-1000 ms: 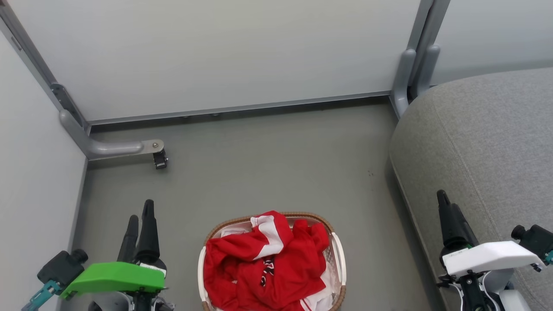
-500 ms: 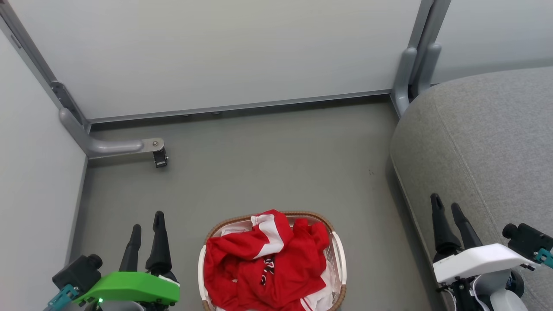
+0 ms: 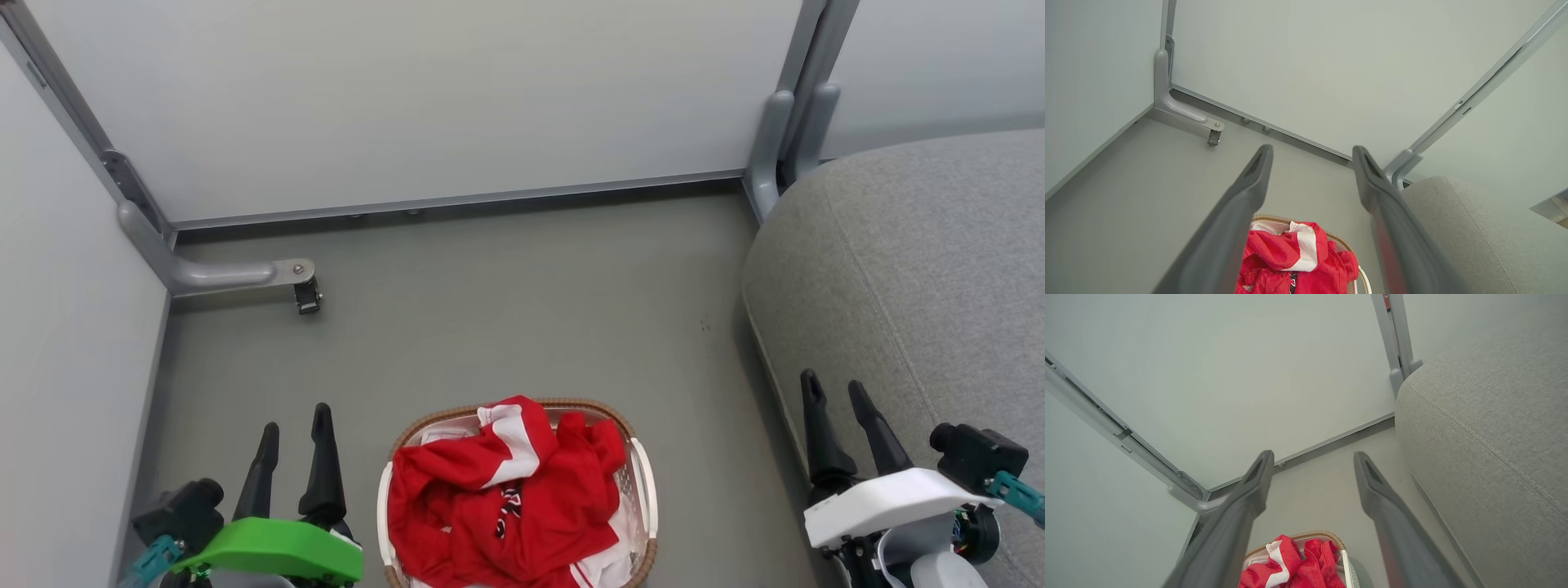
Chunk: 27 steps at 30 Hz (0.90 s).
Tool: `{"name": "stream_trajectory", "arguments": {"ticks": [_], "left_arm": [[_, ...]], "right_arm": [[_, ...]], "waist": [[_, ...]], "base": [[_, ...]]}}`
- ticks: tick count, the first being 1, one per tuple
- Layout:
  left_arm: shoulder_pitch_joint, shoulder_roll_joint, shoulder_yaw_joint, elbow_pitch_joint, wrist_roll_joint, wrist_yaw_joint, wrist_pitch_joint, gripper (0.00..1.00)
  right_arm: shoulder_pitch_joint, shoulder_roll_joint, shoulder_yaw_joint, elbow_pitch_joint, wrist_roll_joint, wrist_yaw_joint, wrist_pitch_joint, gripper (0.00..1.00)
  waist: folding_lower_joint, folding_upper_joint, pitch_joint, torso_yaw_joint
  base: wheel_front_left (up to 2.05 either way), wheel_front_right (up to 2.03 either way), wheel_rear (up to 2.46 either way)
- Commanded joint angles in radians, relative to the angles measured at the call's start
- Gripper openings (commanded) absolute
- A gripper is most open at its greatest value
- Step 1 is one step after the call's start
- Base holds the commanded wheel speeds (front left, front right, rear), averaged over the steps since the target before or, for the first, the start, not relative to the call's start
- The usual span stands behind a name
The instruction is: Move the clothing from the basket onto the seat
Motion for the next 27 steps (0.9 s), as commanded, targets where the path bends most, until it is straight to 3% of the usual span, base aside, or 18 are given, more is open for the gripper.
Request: {"name": "stream_trajectory", "arguments": {"ticks": [1,27], "left_arm": [[0.012,0.007,-0.006,-0.005,0.027,0.003,-0.009,1.0],[0.05,0.009,-0.063,0.007,0.245,0.018,-0.07,1.0]], "right_arm": [[0.0,-0.007,0.001,-0.011,-0.031,0.0,-0.009,1.0],[0.022,-0.009,0.012,-0.01,-0.281,0.0,-0.071,1.0]], "waist": [[0.0,0.0,-0.001,0.001],[0.0,0.0,-0.012,0.019]], "base": [[0.0,0.0,0.0],[0.0,0.0,0.0]]}}
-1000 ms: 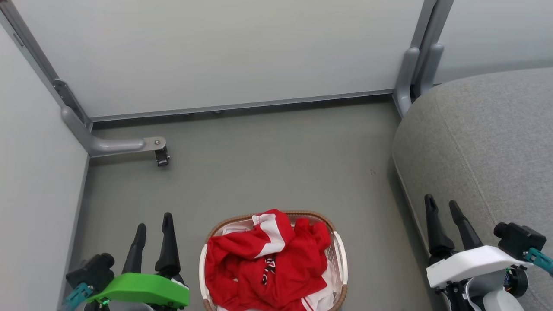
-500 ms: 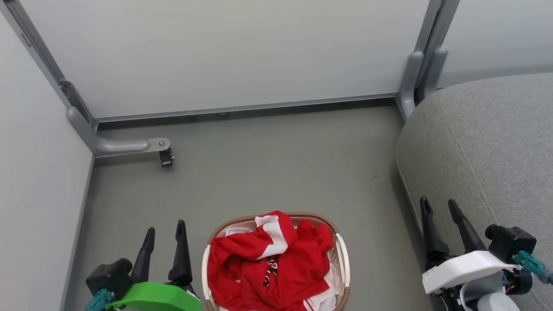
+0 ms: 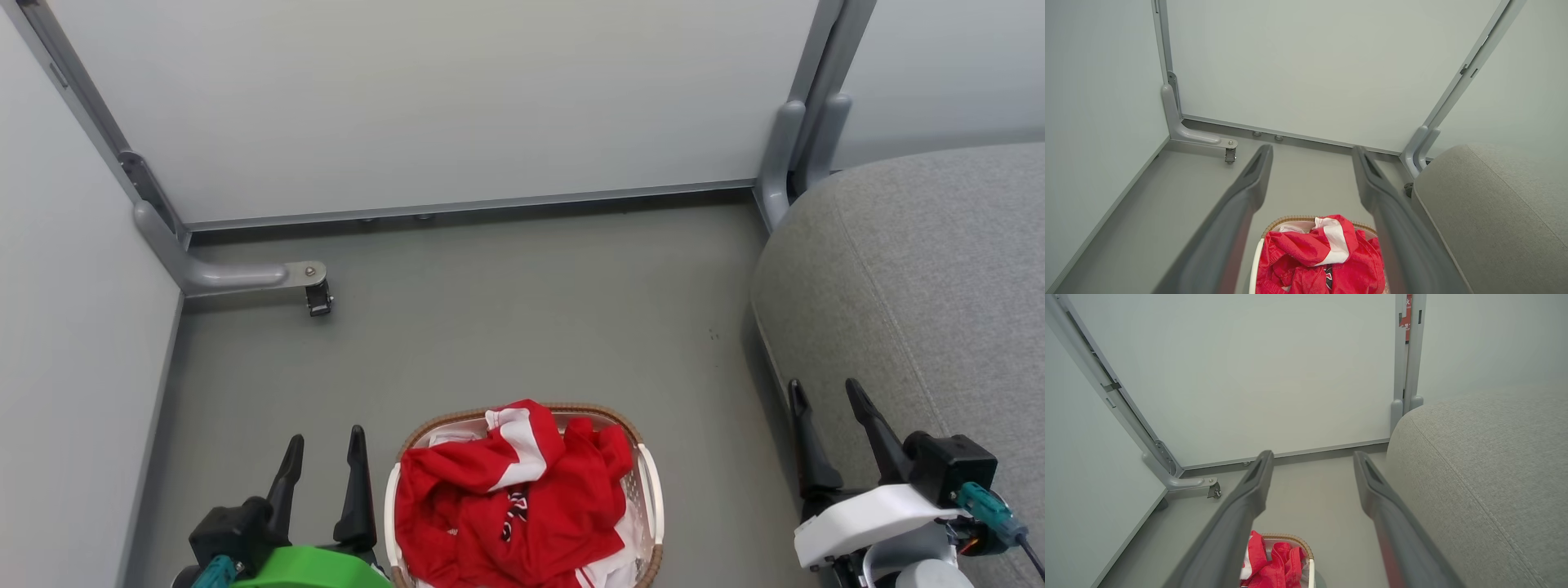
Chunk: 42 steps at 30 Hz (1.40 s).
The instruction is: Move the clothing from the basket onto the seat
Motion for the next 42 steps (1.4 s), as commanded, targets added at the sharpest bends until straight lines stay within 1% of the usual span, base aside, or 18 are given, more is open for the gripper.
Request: {"name": "stream_trajectory", "arguments": {"ticks": [1,25,42], "left_arm": [[0.013,0.006,-0.006,-0.001,0.023,0.008,-0.009,1.0],[0.027,0.008,-0.044,0.026,0.175,0.018,-0.054,1.0],[0.02,0.008,-0.046,0.035,0.172,0.016,-0.052,1.0]], "right_arm": [[0.004,-0.006,0.002,-0.003,-0.025,0.0,-0.012,1.0],[0.014,-0.008,0.02,-0.009,-0.19,0.0,-0.054,1.0],[0.012,-0.008,0.018,-0.01,-0.175,0.0,-0.054,1.0]], "waist": [[0.0,0.0,0.0,0.0],[0.0,0.0,0.001,0.006],[0.0,0.0,0.005,0.005]], "base": [[0.0,0.0,0.0],[0.0,0.0,0.0],[0.0,0.0,0.0]]}}
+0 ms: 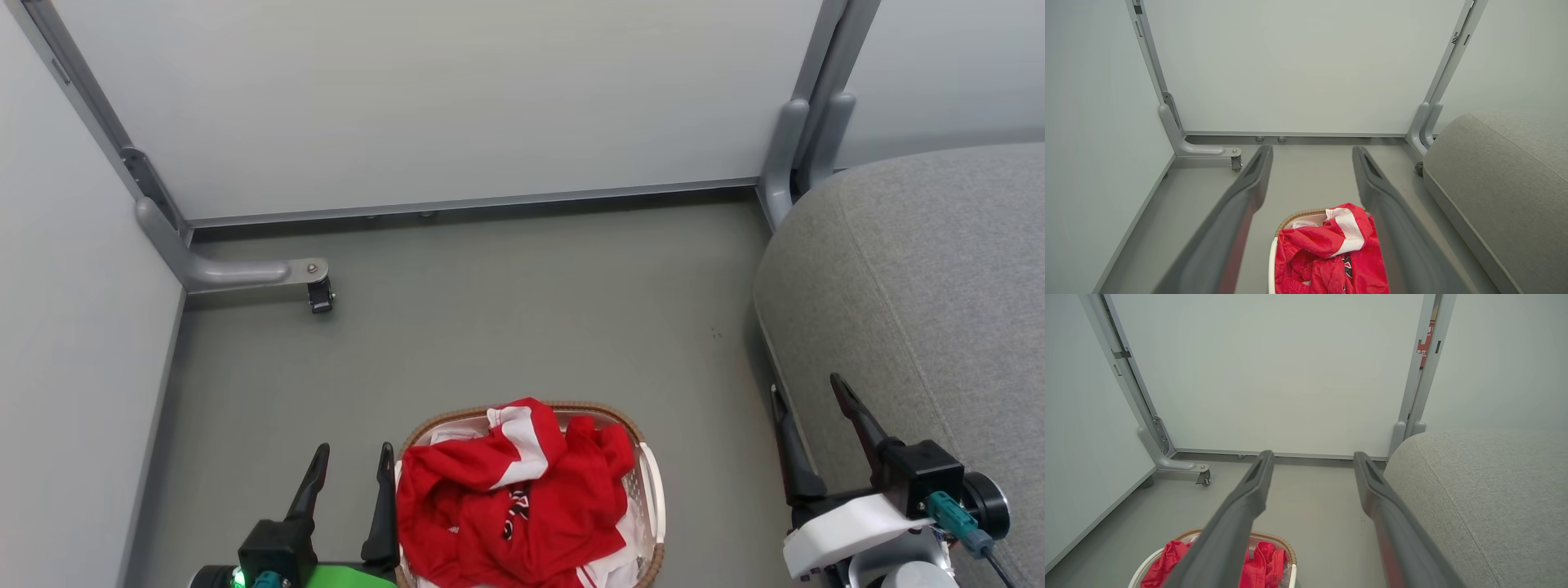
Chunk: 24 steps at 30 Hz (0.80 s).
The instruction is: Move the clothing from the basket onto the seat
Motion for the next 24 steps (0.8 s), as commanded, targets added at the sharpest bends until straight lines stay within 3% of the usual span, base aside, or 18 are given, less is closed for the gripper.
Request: {"name": "stream_trajectory", "arguments": {"ticks": [1,13,24], "left_arm": [[0.007,0.006,0.002,0.003,0.007,0.0,-0.004,1.0],[-0.006,0.006,-0.005,-0.005,0.004,0.0,-0.004,1.0],[-0.213,0.007,-0.048,0.037,0.126,-0.059,-0.003,1.0]], "right_arm": [[0.009,-0.006,-0.003,-0.006,0.007,0.0,-0.005,1.0],[-0.008,-0.006,-0.007,-0.031,0.015,0.0,-0.005,1.0],[-0.095,-0.006,-0.042,-0.074,0.007,0.0,-0.004,1.0]], "waist": [[0.0,0.0,0.001,0.0],[0.0,0.0,0.034,-0.006],[0.0,0.0,0.222,-0.009]], "base": [[0.0,0.0,0.0],[0.0,0.0,0.0],[0.0,0.0,0.0]]}}
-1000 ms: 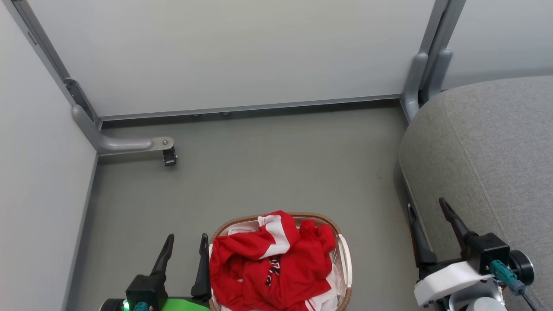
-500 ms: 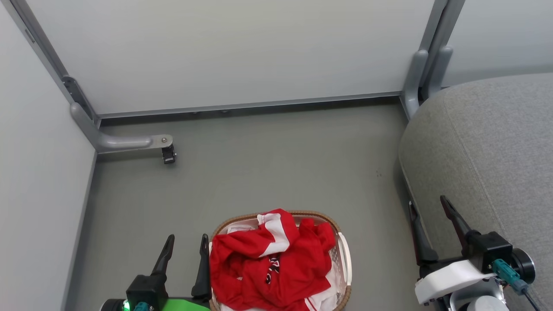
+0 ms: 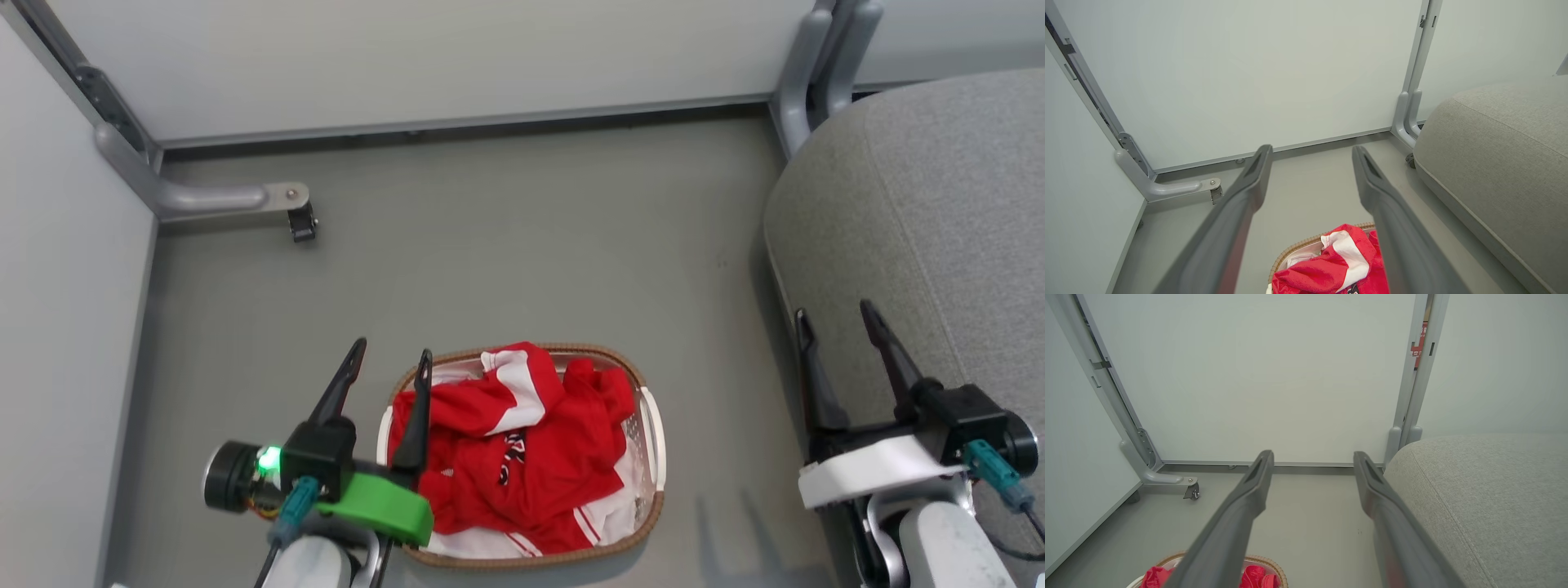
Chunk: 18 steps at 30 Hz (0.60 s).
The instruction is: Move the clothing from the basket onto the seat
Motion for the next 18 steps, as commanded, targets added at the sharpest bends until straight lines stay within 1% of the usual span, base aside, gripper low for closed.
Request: {"name": "stream_trajectory", "arguments": {"ticks": [1,8,15,18], "left_arm": [[-0.055,0.005,-0.008,0.01,0.018,-0.009,-0.001,1.0],[-0.232,0.012,-0.056,0.123,0.081,-0.03,-0.001,1.0],[-0.387,0.029,-0.131,0.289,0.143,-0.041,-0.001,1.0],[-0.435,0.038,-0.168,0.374,0.164,-0.047,-0.001,1.0]], "right_arm": [[-0.033,-0.005,-0.008,-0.011,-0.008,0.0,-0.002,1.0],[-0.154,-0.005,-0.031,-0.039,-0.001,0.0,-0.002,1.0],[-0.264,-0.005,-0.051,-0.06,0.025,0.0,-0.002,1.0],[-0.293,-0.004,-0.057,-0.066,0.04,0.0,-0.002,1.0]], "waist": [[0.0,-0.0001,0.111,-0.011],[0.0,-0.0001,0.308,-0.063],[0.0,-0.0001,0.497,-0.128],[0.0,-0.0001,0.56,-0.154]], "base": [[0.0,0.0,0.0],[0.0,0.0,0.0],[0.0,0.0,0.0],[0.0,0.0,0.0]]}}
